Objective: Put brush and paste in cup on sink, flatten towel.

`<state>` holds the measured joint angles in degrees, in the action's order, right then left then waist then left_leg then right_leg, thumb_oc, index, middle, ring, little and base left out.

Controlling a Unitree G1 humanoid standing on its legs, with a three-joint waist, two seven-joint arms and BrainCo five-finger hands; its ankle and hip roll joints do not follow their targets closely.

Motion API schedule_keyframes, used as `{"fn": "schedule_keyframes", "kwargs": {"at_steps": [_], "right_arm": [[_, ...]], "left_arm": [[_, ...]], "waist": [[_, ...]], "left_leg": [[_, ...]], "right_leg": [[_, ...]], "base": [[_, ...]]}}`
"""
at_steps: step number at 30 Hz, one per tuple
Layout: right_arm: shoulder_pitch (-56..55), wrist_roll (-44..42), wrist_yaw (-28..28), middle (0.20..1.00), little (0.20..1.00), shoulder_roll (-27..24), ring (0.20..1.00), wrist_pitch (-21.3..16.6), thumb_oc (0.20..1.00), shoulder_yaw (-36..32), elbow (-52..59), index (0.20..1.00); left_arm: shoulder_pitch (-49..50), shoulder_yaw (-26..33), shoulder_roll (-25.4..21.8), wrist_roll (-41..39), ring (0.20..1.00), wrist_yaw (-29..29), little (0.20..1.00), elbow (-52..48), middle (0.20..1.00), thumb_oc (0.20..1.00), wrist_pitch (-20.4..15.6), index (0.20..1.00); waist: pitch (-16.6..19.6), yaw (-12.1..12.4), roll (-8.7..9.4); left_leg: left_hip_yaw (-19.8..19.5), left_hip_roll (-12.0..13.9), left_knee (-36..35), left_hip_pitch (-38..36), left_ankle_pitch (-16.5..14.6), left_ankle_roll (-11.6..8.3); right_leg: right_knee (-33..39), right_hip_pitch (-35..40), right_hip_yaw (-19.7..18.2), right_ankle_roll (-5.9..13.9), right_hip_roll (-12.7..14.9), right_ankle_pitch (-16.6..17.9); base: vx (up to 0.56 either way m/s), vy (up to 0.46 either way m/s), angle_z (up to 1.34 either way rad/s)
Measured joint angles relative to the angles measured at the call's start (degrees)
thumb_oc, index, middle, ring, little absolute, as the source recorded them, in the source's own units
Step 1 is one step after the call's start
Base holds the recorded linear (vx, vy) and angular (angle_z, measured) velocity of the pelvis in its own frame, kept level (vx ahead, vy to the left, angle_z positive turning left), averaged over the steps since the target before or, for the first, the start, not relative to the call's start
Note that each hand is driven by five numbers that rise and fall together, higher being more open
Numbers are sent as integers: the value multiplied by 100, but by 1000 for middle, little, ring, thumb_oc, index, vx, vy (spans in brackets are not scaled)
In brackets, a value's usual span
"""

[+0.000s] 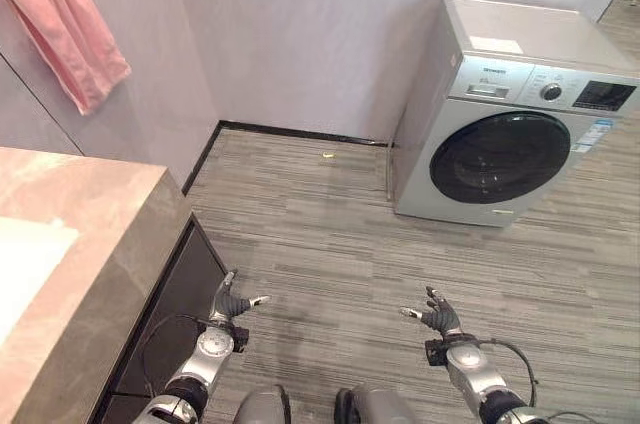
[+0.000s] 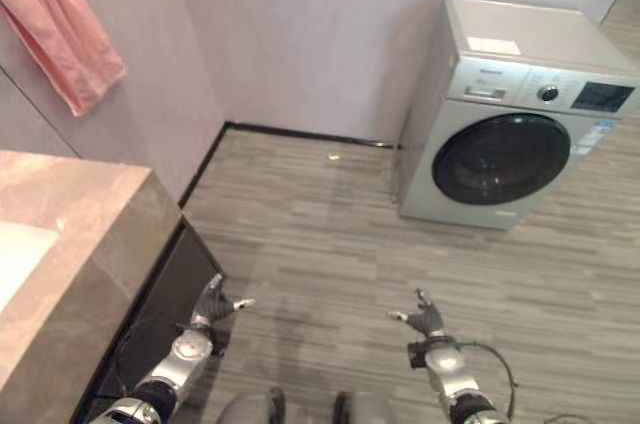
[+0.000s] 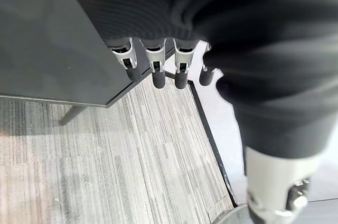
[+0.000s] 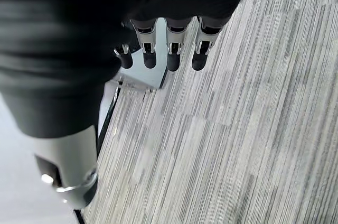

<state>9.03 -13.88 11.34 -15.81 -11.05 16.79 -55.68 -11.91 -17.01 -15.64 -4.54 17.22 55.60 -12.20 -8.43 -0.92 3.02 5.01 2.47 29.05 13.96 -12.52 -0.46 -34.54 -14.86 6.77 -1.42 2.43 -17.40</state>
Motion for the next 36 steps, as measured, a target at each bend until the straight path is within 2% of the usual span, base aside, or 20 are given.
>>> {"fn": "schedule_keyframes", "kwargs": {"at_steps": [11, 13, 14, 15, 16, 17, 19, 20, 21, 23, 25, 26, 27, 28, 29, 30, 32, 33, 35, 36], "right_arm": [[-73, 5, -53, 1000, 1000, -63, 1000, 2, 1000, 19, 41, 1000], [-193, 16, -55, 1000, 1000, -90, 1000, 2, 1000, 19, 61, 1000], [-221, 16, -59, 1000, 1000, -89, 1000, 3, 1000, 29, 70, 1000], [-213, 16, -57, 1000, 1000, -104, 1000, 7, 1000, 25, 124, 1000], [-207, -44, -69, 1000, 1000, -13, 1000, -12, 1000, 21, 223, 1000], [-139, -114, -96, 1000, 1000, -66, 1000, -1, 1000, -51, 389, 1000], [-270, -120, -182, 1000, 1000, -115, 1000, -24, 1000, -49, 874, 1000], [-267, -145, -187, 1000, 1000, -113, 1000, -49, 1000, -34, 893, 1000], [-268, -169, -190, 1000, 1000, -114, 1000, -52, 1000, -15, 872, 1000], [-375, -249, -186, 1000, 1000, -117, 1000, -50, 1000, -6, 795, 1000], [-567, -277, -184, 1000, 1000, -121, 1000, -43, 1000, -2, 685, 1000], [-656, -269, -189, 1000, 1000, -125, 1000, -43, 1000, -1, 662, 1000], [-705, -224, -218, 1000, 1000, -131, 1000, -38, 1000, 3, 582, 1000], [-757, -209, -269, 1000, 1000, -159, 1000, -38, 1000, 9, 564, 1000], [-769, -208, -275, 1000, 1000, -179, 1000, -40, 1000, 19, 532, 1000], [-710, -163, -271, 1000, 1000, -206, 1000, -48, 1000, 22, 535, 1000], [-519, -93, -256, 1000, 1000, -300, 1000, -43, 1000, 49, 462, 1000], [-370, -92, -211, 1000, 1000, -304, 1000, -54, 1000, 232, 351, 1000], [-209, 94, -142, 1000, 1000, -256, 1000, -132, 1000, 259, 357, 1000], [-286, 181, -111, 1000, 1000, -270, 1000, -126, 1000, 241, 299, 1000]], "left_arm": [[24, -215, -225, 335, 1000, -82, 1000, 27, 1000, 1000, 13, 1000], [-9, -242, -215, 345, 1000, -86, 1000, 23, 1000, 1000, 13, 1000], [-38, -253, -217, 344, 1000, -89, 1000, 19, 1000, 1000, 12, 1000], [-80, -260, -211, 344, 1000, -88, 1000, -10, 1000, 1000, 5, 1000], [-83, -295, -220, 335, 1000, -69, 1000, -130, 1000, 1000, -19, 1000], [-94, -293, -219, 335, 1000, -71, 1000, -164, 1000, 1000, -16, 1000], [-52, -335, -218, 338, 1000, -80, 1000, -252, 1000, 1000, -16, 1000], [-126, -354, -177, 338, 1000, -75, 1000, -55, 1000, 1000, -18, 1000], [-182, -329, -142, 334, 1000, -73, 1000, 147, 1000, 1000, -14, 1000], [-209, -264, -123, 334, 1000, -72, 1000, 343, 1000, 1000, -10, 1000], [-173, -180, -69, 334, 1000, -67, 1000, 339, 1000, 1000, -23, 1000], [-121, -165, -31, 328, 1000, -59, 1000, 342, 1000, 1000, -22, 1000], [-33, -159, -7, 315, 1000, -59, 1000, 360, 1000, 1000, -21, 1000], [56, -164, 23, 304, 1000, -56, 1000, 394, 1000, 1000, -16, 1000], [86, -187, 24, 287, 1000, -62, 1000, 440, 1000, 1000, -9, 1000], [71, -183, 29, 271, 1000, -61, 1000, 463, 1000, 1000, -9, 1000], [-188, -301, 23, 274, 1000, -63, 1000, 439, 1000, 1000, -11, 1000], [-340, -464, 12, 275, 1000, -58, 1000, 430, 1000, 1000, -15, 1000], [-330, -425, -33, 289, 1000, -60, 1000, 394, 1000, 1000, -22, 1000], [-366, -421, -23, 290, 1000, -57, 1000, 336, 1000, 1000, -63, 1000]], "waist": [[-274, -7, -35], [-283, -43, -24], [-343, -30, 27], [-429, -46, 1], [-602, -108, 54], [-716, -68, 35], [-766, -67, 23], [-807, -117, 79], [-815, -143, 80], [-833, -312, 103], [-789, -288, 86], [-712, -292, 28], [-654, -314, -30], [-635, -313, -105], [-601, -312, -135], [-579, -277, -114], [-601, -232, -55], [-628, -152, 99], [-658, -136, 185], [-651, -78, 239]], "left_leg": [[157, -214, -13, 47, -85, 176], [139, -349, -113, 73, -113, 294], [141, -417, -301, 5, -39, 376], [173, -428, -409, -49, 41, 437], [210, -570, -291, -66, -43, 558], [233, -494, -286, -58, -31, 470], [249, -477, -396, 42, -81, 498], [307, -480, -512, 30, -87, 518], [331, -478, -543, 20, -88, 521], [227, -517, -511, -95, -173, 545], [109, -512, -515, -237, -359, 500], [-20, -469, -535, -279, -424, 449], [-139, -400, -564, -365, -447, 233], [-201, -288, -385, -425, -521, 53], [-266, -186, -4, -296, -496, -7], [-356, -106, 591, 30, -265, -326], [-566, -131, 2066, 958, 287, -408], [-604, -321, 1638, 1110, 291, -417], [-143, -202, 589, 1197, 381, -364], [175, -102, -1855, 897, 711, -392]], "right_leg": [[13, -89, -185, 232, 180, 77], [-39, -163, -208, 397, 284, 188], [-328, -306, -336, 584, 323, 323], [-729, -579, -483, 782, 343, 578], [-1171, -924, -601, 771, 367, 935], [-1405, -1054, -601, 854, 343, 981], [-615, -1156, -776, 855, 73, 646], [63, -1272, -484, 736, 49, 695], [371, -1365, -485, 744, -51, 735], [877, -1423, -961, 718, -249, 982], [873, -1373, -1018, 559, -303, 1233], [899, -1284, -1000, 531, -362, 1250], [1116, -975, -899, 422, -475, 1279], [1526, -692, -897, 83, -577, 1592], [1601, -578, -783, -85, -653, 1706], [1530, -510, -645, -238, -684, 1567], [1478, -443, -424, -445, -653, 1289], [1750, -57, -343, -491, -653, 1341], [2341, 468, -331, -352, -676, 1159], [3052, 836, -321, -51, -679, 1529]], "base": [[10, 113, -4], [-22, 137, 2], [-26, 139, -2], [91, 84, -18], [94, 83, -29], [145, -4, -46], [242, -68, -38], [288, -101, -30], [293, -110, -19], [284, -128, 26], [416, -256, 47], [225, -163, 50], [208, -206, 50], [133, -210, 45], [173, -266, 39], [230, -237, 53], [209, -129, 61], [509, 11, 47], [551, 45, 45], [393, 107, 33]]}}
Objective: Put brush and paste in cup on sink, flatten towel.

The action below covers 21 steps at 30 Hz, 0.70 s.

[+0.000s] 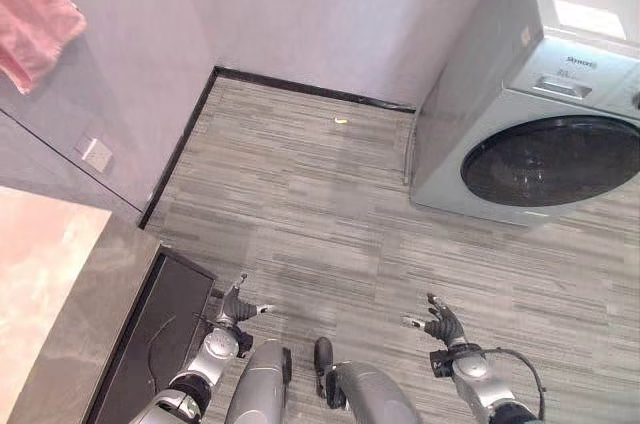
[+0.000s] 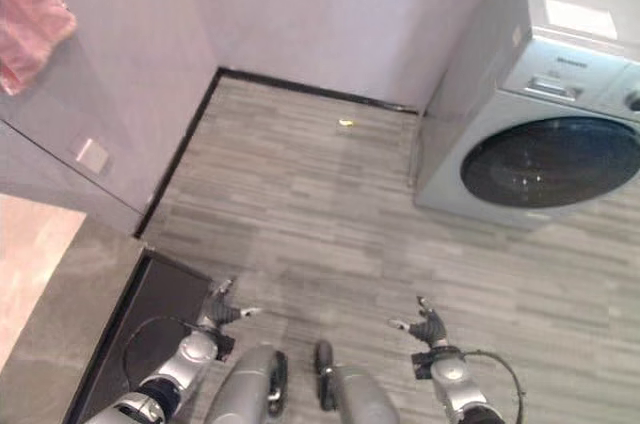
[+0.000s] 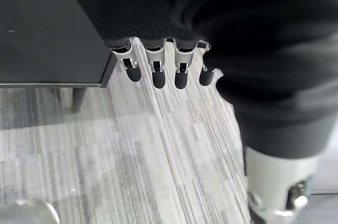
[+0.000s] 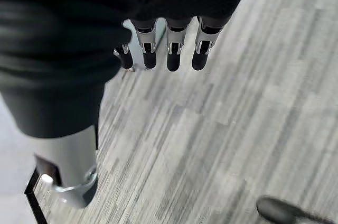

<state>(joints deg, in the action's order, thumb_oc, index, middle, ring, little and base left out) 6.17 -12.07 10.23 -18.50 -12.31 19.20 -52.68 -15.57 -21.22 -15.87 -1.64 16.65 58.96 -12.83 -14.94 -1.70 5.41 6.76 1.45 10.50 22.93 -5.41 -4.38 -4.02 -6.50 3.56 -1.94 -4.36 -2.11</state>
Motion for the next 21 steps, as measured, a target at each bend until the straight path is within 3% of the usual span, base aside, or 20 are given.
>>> {"fn": "schedule_keyframes", "kwargs": {"at_steps": [1, 2, 4, 5, 6, 7, 8, 9, 11, 12, 13, 14, 15, 16, 17, 18, 19, 21], "right_arm": [[49, 103, 1, 1000, 1000, 5, 1000, -3, 1000, 2, -130, 1000], [77, 202, 3, 1000, 1000, 22, 1000, -4, 1000, 12, -312, 1000], [6, 249, 12, 1000, 1000, -17, 1000, 1, 1000, 6, -371, 1000], [-21, 407, -27, 1000, 1000, 2, 1000, 29, 1000, 117, -366, 1000], [1, 462, -33, 1000, 1000, 13, 1000, 10, 1000, 131, -297, 1000], [-23, 500, -40, 1000, 1000, 10, 1000, 31, 1000, 123, -315, 1000], [-63, 510, -47, 1000, 1000, 24, 1000, 86, 1000, 90, -326, 1000], [-102, 503, -41, 1000, 1000, 103, 1000, 94, 1000, 75, -263, 1000], [-297, 506, -58, 1000, 1000, 75, 1000, 94, 1000, 45, 105, 1000], [-414, 507, -66, 1000, 1000, 35, 1000, 102, 1000, 17, 235, 1000], [-518, 505, -63, 1000, 1000, -51, 1000, 127, 1000, -16, 560, 1000], [-561, 506, -68, 1000, 1000, -72, 1000, 98, 1000, -63, 647, 1000], [-522, 506, -72, 1000, 1000, -71, 1000, 107, 1000, -57, 612, 1000], [-492, 507, -80, 1000, 1000, -66, 1000, 123, 1000, -48, 601, 1000], [-551, 509, -71, 1000, 1000, -66, 1000, 83, 1000, -132, 824, 1000], [-711, 535, -80, 1000, 1000, -95, 1000, 115, 1000, -104, 899, 1000], [-770, 599, -82, 1000, 1000, -111, 1000, 111, 1000, -88, 940, 1000], [-737, 607, -61, 1000, 1000, -154, 1000, 78, 1000, -84, 994, 1000]], "left_arm": [[35, 12, -7, 0, 1000, 4, 1000, 16, 1000, 1000, -52, 1000], [251, 16, -23, 10, 1000, -4, 1000, 17, 1000, 1000, -51, 1000], [396, 21, -21, 40, 1000, -8, 1000, -15, 1000, 1000, -55, 1000], [627, 60, -102, 40, 1000, -6, 1000, -131, 1000, 1000, -59, 1000], [709, 86, -109, 43, 1000, -11, 1000, -130, 1000, 1000, -58, 1000], [673, 47, -106, 50, 1000, -14, 1000, -121, 1000, 1000, -67, 1000], [666, 36, -108, 53, 1000, -18, 1000, -92, 1000, 1000, -74, 1000], [664, 39, -157, 49, 1000, -18, 1000, -87, 1000, 1000, -54, 1000], [637, 15, -211, 48, 1000, -16, 1000, -332, 1000, 1000, -44, 1000], [645, 16, -201, 47, 1000, -16, 1000, -443, 1000, 1000, -47, 1000], [597, 6, -172, 45, 1000, -21, 1000, -437, 1000, 1000, -63, 1000], [547, 11, -131, 44, 1000, -22, 1000, -424, 1000, 1000, -74, 1000], [506, 5, -117, 42, 1000, -21, 1000, -426, 1000, 1000, -74, 1000], [461, -10, -131, 42, 1000, -24, 1000, -419, 1000, 1000, -73, 1000], [334, -2, -80, 37, 1000, -11, 1000, -386, 1000, 1000, -44, 1000], [357, -22, -8, 49, 1000, -62, 1000, -397, 1000, 1000, -72, 1000], [363, 13, -8, 49, 1000, -61, 1000, -402, 1000, 1000, -85, 1000], [311, 16, -34, 50, 1000, -68, 1000, -306, 1000, 1000, -69, 1000]], "waist": [[-49, 94, -39], [13, 154, -171], [151, 227, -290], [185, 279, -250], [226, 261, -249], [247, 218, -232], [287, 224, -244], [300, 227, -146], [340, 252, -124], [365, 281, -108], [349, 219, -133], [363, 129, -211], [385, 117, -293], [366, 117, -336], [191, 11, -627], [181, -54, -703], [204, -4, -665], [224, -164, -637]], "left_leg": [[-100, 70, -1073, -71, 434, -11], [-50, 235, -1416, -110, 636, -87], [185, 310, -1505, -100, 688, -52], [323, 220, -874, -122, 807, 329], [323, 27, -766, -287, 973, 577], [324, -236, -703, -416, 1039, 698], [293, -295, -715, -641, 1028, 1024], [332, -344, -656, -790, 1014, 1156], [308, -404, -657, -1106, 807, 1428], [329, -558, -634, -1290, 603, 1483], [268, -672, -532, -1408, 473, 1418], [143, -777, -472, -1526, 362, 1371], [147, -797, -433, -1550, 306, 1419], [138, -828, -451, -1612, 305, 1412], [-336, -736, -400, -1854, 20, 1299], [-398, -699, -705, -2298, 40, 1195], [-509, -720, -753, -2404, -16, 1112], [-808, -714, -638, -2343, -107, 1002]], "right_leg": [[236, 295, -27, -85, -72, 76], [562, 729, -58, 70, -239, -84], [729, 941, -121, 22, -380, -187], [631, 1161, -291, -54, -388, -255], [480, 1197, -309, 33, -373, -310], [436, 1288, -344, 150, -355, -393], [109, 1338, -388, 281, -388, -646], [-324, 1261, -369, 347, -343, -837], [-1911, 711, -65, 632, -144, -1129], [-2770, 440, 86, 735, 129, -1015], [-4202, -146, 149, 702, 356, -655], [-4916, -656, 282, 645, 604, -760], [-5031, -990, 227, 637, 712, -837], [-5039, -1245, 187, 664, 820, -862], [-4667, -1585, -402, 683, 194, -1094], [-3475, -1715, 128, 552, 390, -1128], [-2697, -1790, 285, 492, 477, -1034], [-1545, -1939, -284, 684, 301, -636]], "base": [[516, 147, 8], [592, 212, -17], [366, 154, -29], [428, 231, -55], [532, 291, -50], [504, 297, -37], [306, 205, -27], [306, 236, -30], [304, 316, -15], [219, 267, -4], [70, 82, 17], [419, 230, 29], [346, 148, 24], [561, 231, 27], [438, 32, 75], [438, 32, 75], [340, -69, 75], [321, -72, 86]]}}
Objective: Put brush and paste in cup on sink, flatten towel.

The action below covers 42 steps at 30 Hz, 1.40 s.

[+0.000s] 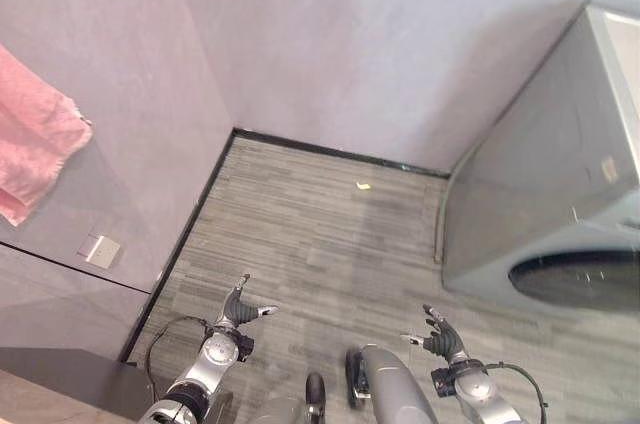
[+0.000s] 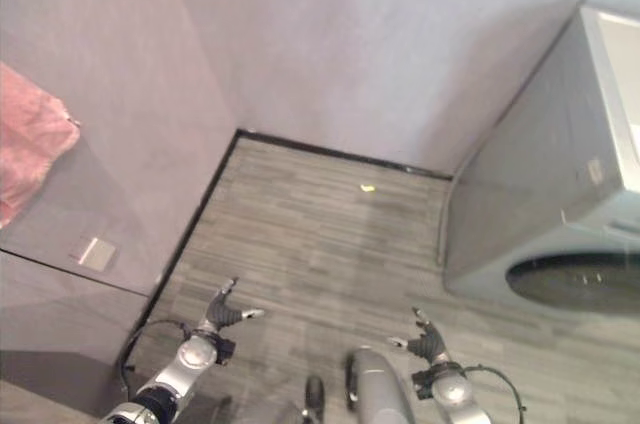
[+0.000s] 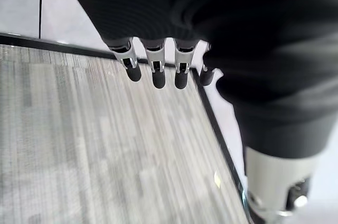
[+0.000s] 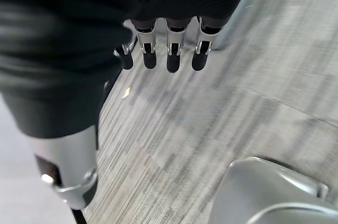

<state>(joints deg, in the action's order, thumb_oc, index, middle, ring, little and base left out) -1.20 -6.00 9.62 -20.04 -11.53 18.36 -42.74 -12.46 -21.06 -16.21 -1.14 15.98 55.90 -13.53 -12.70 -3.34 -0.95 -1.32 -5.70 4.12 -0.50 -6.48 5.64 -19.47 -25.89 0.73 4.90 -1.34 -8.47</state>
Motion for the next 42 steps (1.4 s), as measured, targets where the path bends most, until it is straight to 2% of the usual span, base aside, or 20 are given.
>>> {"fn": "schedule_keyframes", "kwargs": {"at_steps": [4, 6, 7, 9, 12, 14, 17, 18, 19, 20, 23, 24, 25, 26, 27, 28, 29, 32, 35, 42], "right_arm": [[48, 14, 6, 1000, 1000, -106, 1000, 2, 1000, -21, -32, 1000], [6, 15, 10, 1000, 1000, -67, 1000, 9, 1000, -43, -80, 1000], [0, 19, -2, 1000, 1000, -70, 1000, 22, 1000, -22, -106, 1000], [40, 16, 1, 1000, 1000, -96, 1000, 8, 1000, -31, -151, 1000], [314, 17, 9, 1000, 1000, -281, 1000, -1, 1000, -27, -131, 1000], [377, 16, 31, 1000, 1000, -423, 1000, -13, 1000, -55, -135, 1000], [375, 19, 36, 1000, 1000, -469, 1000, -9, 1000, -38, -161, 1000], [244, 82, 69, 1000, 1000, -477, 1000, -12, 1000, -37, -150, 1000], [122, 145, 114, 1000, 1000, -485, 1000, 1, 1000, -42, -155, 1000], [103, 208, 129, 1000, 1000, -479, 1000, 6, 1000, -34, -166, 1000], [149, 397, 135, 1000, 1000, -434, 1000, 8, 1000, 35, -284, 1000], [-6, 465, 140, 1000, 1000, -441, 1000, 7, 1000, 35, -298, 1000], [-43, 467, 140, 1000, 1000, -426, 1000, 7, 1000, 33, -296, 1000], [-73, 468, 135, 1000, 1000, -427, 1000, 9, 1000, 26, -283, 1000], [-97, 480, 124, 1000, 1000, -563, 1000, 0, 1000, 12, -207, 1000], [-291, 494, 118, 1000, 1000, -657, 1000, 9, 1000, -23, -155, 1000], [-238, 498, 117, 1000, 1000, -642, 1000, 78, 1000, -82, -286, 1000], [-97, 507, 104, 1000, 1000, -553, 1000, 67, 1000, -152, -405, 1000], [-78, 498, 25, 1000, 1000, -376, 1000, 70, 1000, -175, -431, 1000], [-34, 510, -21, 1000, 1000, -154, 1000, 67, 1000, 93, -264, 1000]], "left_arm": [[-93, -37, 117, 4, 1000, -24, 1000, 461, 1000, 1000, -4, 1000], [-24, -65, 123, 39, 1000, -31, 1000, 514, 1000, 1000, 4, 1000], [-32, -90, 147, 136, 1000, -37, 1000, 519, 1000, 1000, 3, 1000], [-4, -249, 181, 182, 1000, -43, 1000, 513, 1000, 1000, -1, 1000], [94, -220, 186, 182, 1000, -62, 1000, 306, 1000, 1000, -5, 1000], [-95, -230, 206, 182, 1000, -76, 1000, 222, 1000, 1000, -5, 1000], [-111, -218, 178, 177, 1000, -68, 1000, 132, 1000, 1000, 2, 1000], [-120, -242, 179, 177, 1000, -72, 1000, 119, 1000, 1000, 5, 1000], [-187, -260, 180, 177, 1000, -72, 1000, 66, 1000, 1000, -5, 1000], [-182, -250, 156, 176, 1000, -64, 1000, 21, 1000, 1000, -6, 1000], [-145, -241, 91, 177, 1000, -62, 1000, 75, 1000, 1000, 16, 1000], [-83, -289, 96, 181, 1000, -68, 1000, 162, 1000, 1000, 30, 1000], [-102, -290, 87, 183, 1000, -70, 1000, 169, 1000, 1000, 32, 1000], [-119, -282, 102, 184, 1000, -70, 1000, 159, 1000, 1000, 35, 1000], [-84, -216, 283, 211, 1000, -68, 1000, 142, 1000, 1000, 14, 1000], [-63, -231, 316, 227, 1000, -82, 1000, 168, 1000, 1000, 25, 1000], [-32, -308, 349, 229, 1000, -84, 1000, 175, 1000, 1000, 40, 1000], [-63, -405, 264, 235, 1000, -114, 1000, 171, 1000, 1000, 29, 1000], [-31, -422, 82, 397, 1000, -137, 1000, 88, 1000, 1000, 26, 1000], [147, -585, -342, 528, 1000, -164, 1000, -472, 1000, 1000, -13, 1000]], "waist": [[82, -1, 157], [116, -40, 220], [132, -40, 246], [267, -26, 219], [418, 109, 232], [350, 76, 357], [323, 89, 429], [295, -57, 477], [285, -89, 498], [276, -16, 540], [208, 35, 642], [237, -41, 657], [237, -77, 701], [204, -98, 702], [213, -61, 420], [335, -165, 476], [393, -167, 266], [407, -98, 237], [433, 25, 398], [523, 237, 380]], "left_leg": [[-511, 85, -131, -352, -453, -211], [-833, 173, -47, -645, -719, -385], [-870, 251, 330, -605, -850, -514], [-729, 432, 1068, -398, -854, -721], [-595, 828, 2437, 257, -464, -1316], [-352, 865, 3206, 997, -437, -1392], [504, 1013, 2775, 1295, -432, -1342], [1484, 1392, 2013, 1259, -433, -1326], [1605, 1439, 1495, 1249, -367, -1311], [1594, 1503, 1206, 1275, -299, -1269], [1557, 1747, 611, 1365, 182, -1335], [2058, 2147, 525, 1313, 471, -1516], [2360, 2206, 508, 1310, 579, -1443], [2705, 2232, 574, 1303, 631, -1305], [2390, 2456, 703, 1345, 650, -1381], [2365, 2328, 671, 1270, 721, -1446], [2242, 2376, 531, 1166, 735, -1400], [2255, 1997, 331, 855, 738, -1378], [2252, 1545, 169, 698, 543, -997], [1725, 538, 149, 709, 237, -314]], "right_leg": [[1820, -106, -585, 25, 206, 1091], [1251, 102, -555, 106, 379, 1165], [1054, 148, -444, 108, 334, 1437], [951, 343, -303, -91, 153, 1534], [975, 654, 173, -745, -105, 1315], [1101, 788, 554, -878, 17, 1273], [1374, 1095, 869, -881, 2, 1275], [1755, 1430, 1307, -904, 26, 1248], [1814, 1473, 1424, -886, 12, 1235], [1844, 1485, 1432, -851, 5, 1195], [1595, 1476, 1737, -224, 99, 752], [1450, 1536, 2061, -456, 112, 659], [1503, 1573, 2166, -317, 159, 622], [1338, 1546, 2352, 400, 287, 240], [320, 1190, 2127, -381, 368, -59], [466, 1325, 2059, -655, 669, 78], [512, 1362, 2022, -506, 513, 130], [537, 1425, 2009, -511, 580, 230], [410, 1545, 2041, -353, 975, 267], [-33, 1678, 1978, -132, 1967, 429]], "base": [[416, -163, 88], [322, -203, 87], [220, -143, 91], [213, -184, 63], [180, -263, 50], [60, -105, 98], [77, -84, 83], [178, 3, 114], [153, 12, 111], [180, 40, 51], [107, 114, 34], [146, 251, 60], [113, 203, 65], [85, 179, 34], [85, 178, 53], [128, 284, 41], [136, 296, 34], [120, 282, 0], [91, 270, 24], [62, 240, 60]]}}
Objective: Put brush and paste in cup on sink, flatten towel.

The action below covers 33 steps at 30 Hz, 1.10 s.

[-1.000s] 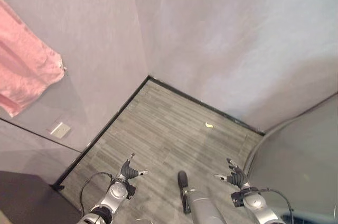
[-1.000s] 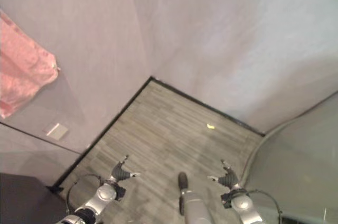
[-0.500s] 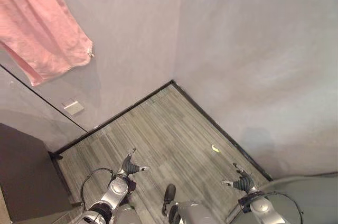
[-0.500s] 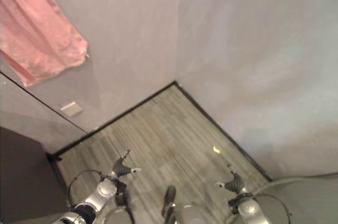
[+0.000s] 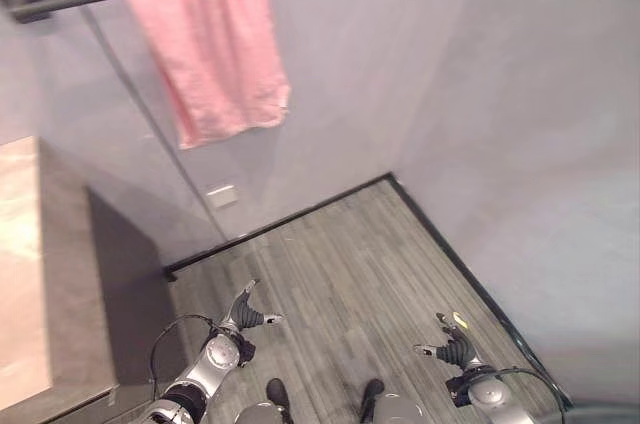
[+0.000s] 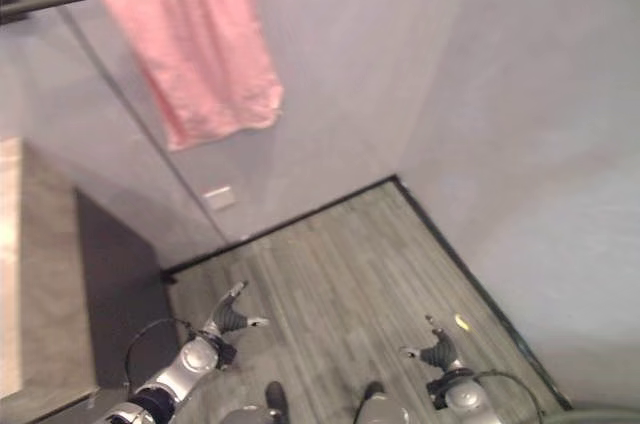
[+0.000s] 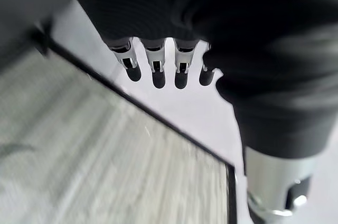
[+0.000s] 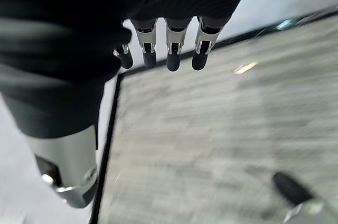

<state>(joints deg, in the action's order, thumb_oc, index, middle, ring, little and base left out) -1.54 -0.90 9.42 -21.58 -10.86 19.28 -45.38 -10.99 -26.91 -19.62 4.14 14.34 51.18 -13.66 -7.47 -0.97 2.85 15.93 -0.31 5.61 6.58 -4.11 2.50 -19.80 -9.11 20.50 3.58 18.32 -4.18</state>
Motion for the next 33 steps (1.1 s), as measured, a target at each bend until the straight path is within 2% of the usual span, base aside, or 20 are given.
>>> {"fn": "schedule_keyframes", "kwargs": {"at_steps": [2, 3, 5, 6, 7, 9, 11, 13, 14, 15, 16, 19, 20, 22, 24, 25, 27, 28, 30, 33], "right_arm": [[117, 2, -69, 1000, 1000, 85, 1000, -8, 1000, 153, 21, 1000], [165, 4, -95, 1000, 1000, 102, 1000, -13, 1000, 226, 77, 1000], [106, 1, -99, 1000, 1000, 119, 1000, -38, 1000, 224, 237, 1000], [87, 1, -103, 1000, 1000, 140, 1000, -41, 1000, 226, 253, 1000], [48, 0, -103, 1000, 1000, 147, 1000, -51, 1000, 226, 287, 1000], [-40, -2, -128, 1000, 1000, 140, 1000, -67, 1000, 227, 360, 1000], [-97, -4, -176, 1000, 1000, 127, 1000, -68, 1000, 220, 358, 1000], [-135, -2, -202, 1000, 1000, 123, 1000, -67, 1000, 220, 346, 1000], [-172, -1, -202, 1000, 1000, 132, 1000, -67, 1000, 221, 327, 1000], [-187, 2, -202, 1000, 1000, 133, 1000, -67, 1000, 221, 302, 1000], [-171, 12, -198, 1000, 1000, 127, 1000, -67, 1000, 201, 223, 1000], [-188, 179, -198, 1000, 1000, 133, 1000, -62, 1000, 172, 205, 1000], [-241, 187, -202, 1000, 1000, 137, 1000, -48, 1000, 181, 193, 1000], [-166, 194, -200, 1000, 1000, 92, 1000, -34, 1000, 183, 207, 1000], [-75, 198, -203, 1000, 1000, -12, 1000, -28, 1000, 179, 261, 1000], [56, 201, -201, 1000, 1000, -239, 1000, -29, 1000, 177, 268, 1000], [99, 201, -197, 1000, 1000, -379, 1000, -43, 1000, 161, 403, 1000], [117, 201, -196, 1000, 1000, -419, 1000, -57, 1000, 167, 463, 1000], [167, 201, -194, 1000, 1000, -442, 1000, -62, 1000, 198, 473, 1000], [118, 203, -196, 1000, 1000, -425, 1000, -61, 1000, 217, 345, 1000]], "left_arm": [[125, -119, -192, 111, 1000, -37, 1000, -62, 1000, 1000, -6, 1000], [189, -139, -250, 147, 1000, -70, 1000, -62, 1000, 1000, 3, 1000], [248, -198, -353, 241, 1000, -129, 1000, -57, 1000, 1000, 4, 1000], [301, -207, -369, 322, 1000, -166, 1000, -51, 1000, 1000, 3, 1000], [338, -220, -354, 325, 1000, -179, 1000, -52, 1000, 1000, 0, 1000], [348, -270, -305, 325, 1000, -191, 1000, -51, 1000, 1000, -20, 1000], [369, -268, -225, 324, 1000, -195, 1000, -26, 1000, 1000, -26, 1000], [364, -268, -170, 324, 1000, -198, 1000, 72, 1000, 1000, -33, 1000], [305, -268, -133, 323, 1000, -199, 1000, 228, 1000, 1000, -37, 1000], [302, -265, -137, 322, 1000, -197, 1000, 227, 1000, 1000, -40, 1000], [306, -247, -114, 322, 1000, -196, 1000, 268, 1000, 1000, -44, 1000], [341, -215, 5, 323, 1000, -202, 1000, 395, 1000, 1000, -40, 1000], [400, -183, 22, 320, 1000, -198, 1000, 391, 1000, 1000, -37, 1000], [497, -76, 99, 315, 1000, -195, 1000, 394, 1000, 1000, -33, 1000], [479, 8, 172, 284, 1000, -197, 1000, 391, 1000, 1000, -34, 1000], [389, 173, 312, 248, 1000, -196, 1000, 429, 1000, 1000, -40, 1000], [195, 199, 303, 245, 1000, -191, 1000, 453, 1000, 1000, -42, 1000], [133, 203, 276, 230, 1000, -169, 1000, 450, 1000, 1000, -37, 1000], [124, 197, 186, 130, 1000, -163, 1000, 436, 1000, 1000, -38, 1000], [70, 201, 163, 84, 1000, -150, 1000, 478, 1000, 1000, -43, 1000]], "waist": [[36, 39, -37], [58, -16, -78], [69, -141, -142], [63, -148, -135], [57, -163, -145], [55, -174, -147], [51, -176, -131], [37, -195, -126], [4, -349, -76], [-22, -372, -29], [-31, -398, -44], [-34, -477, -2], [-35, -474, -17], [-40, -466, -261], [-39, -459, -331], [-14, -459, -259], [-64, -429, -115], [-78, -392, -31], [-97, -440, 136], [-97, -447, 194]], "left_leg": [[-183, -218, -93, -50, 24, 200], [-381, -269, -215, -62, 65, 269], [-639, -273, -471, -157, 206, 326], [-670, -285, -531, -273, 205, 324], [-693, -288, -564, -348, 201, 318], [-746, -299, -616, -431, 144, 225], [-782, -328, -636, -479, 63, 112], [-913, -359, -712, -603, 14, 86], [-1037, -415, -717, -718, 7, 100], [-1047, -429, -735, -829, -33, 109], [-1201, -420, -659, -885, -302, 70], [-1409, -360, -543, -1155, -568, -21], [-1450, -260, -604, -1381, -693, -154], [-1401, 169, -368, -1487, -897, -397], [-1388, 411, -13, -1411, -781, -580], [-1401, 651, 1096, -1015, -360, -1234], [-1409, 730, 2325, -348, 145, -1467], [-1340, 846, 3061, 121, 232, -1518], [-843, 916, 2553, 388, 48, -1347], [-352, 980, 287, 535, 214, -1321]], "right_leg": [[-566, -329, -573, 5, 159, 229], [-847, -515, -1194, 154, -83, 72], [-1111, -707, -2373, 292, -968, -270], [-1113, -813, -2520, 235, -1270, -428], [-1101, -935, -2496, 193, -1459, -523], [-671, -1298, -1976, 156, -1699, -529], [-9, -1557, -1843, 203, -1754, -292], [748, -1593, -1831, 273, -1723, 140], [1302, -1506, -1845, 304, -1584, 517], [1367, -1524, -1858, 267, -1499, 673], [1599, -1552, -1923, 333, -1378, 920], [1815, -1397, -1997, 378, -1133, 1070], [1570, -1274, -1968, 341, -1202, 1096], [1185, -1255, -1945, 168, -1596, 1218], [1213, -1093, -1788, -87, -1795, 1070], [1598, -551, -1502, -390, -1929, 939], [1662, -359, -1368, -663, -1936, 777], [1712, -267, -1327, -698, -1924, 785], [1895, -67, -1222, -669, -1902, 784], [2079, 191, -1202, -635, -2007, 762]], "base": [[120, 187, 57], [172, 179, 69], [167, 137, 64], [142, 51, 23], [141, 6, 14], [183, -29, 18], [240, -68, 13], [174, -47, 31], [291, -102, 61], [492, -179, 71], [400, -150, 36], [310, -148, 36], [323, -168, 21], [315, -216, 3], [306, -313, 25], [262, -295, 52], [204, -179, 49], [154, -78, 34], [171, 30, 30], [204, 115, 24]]}}
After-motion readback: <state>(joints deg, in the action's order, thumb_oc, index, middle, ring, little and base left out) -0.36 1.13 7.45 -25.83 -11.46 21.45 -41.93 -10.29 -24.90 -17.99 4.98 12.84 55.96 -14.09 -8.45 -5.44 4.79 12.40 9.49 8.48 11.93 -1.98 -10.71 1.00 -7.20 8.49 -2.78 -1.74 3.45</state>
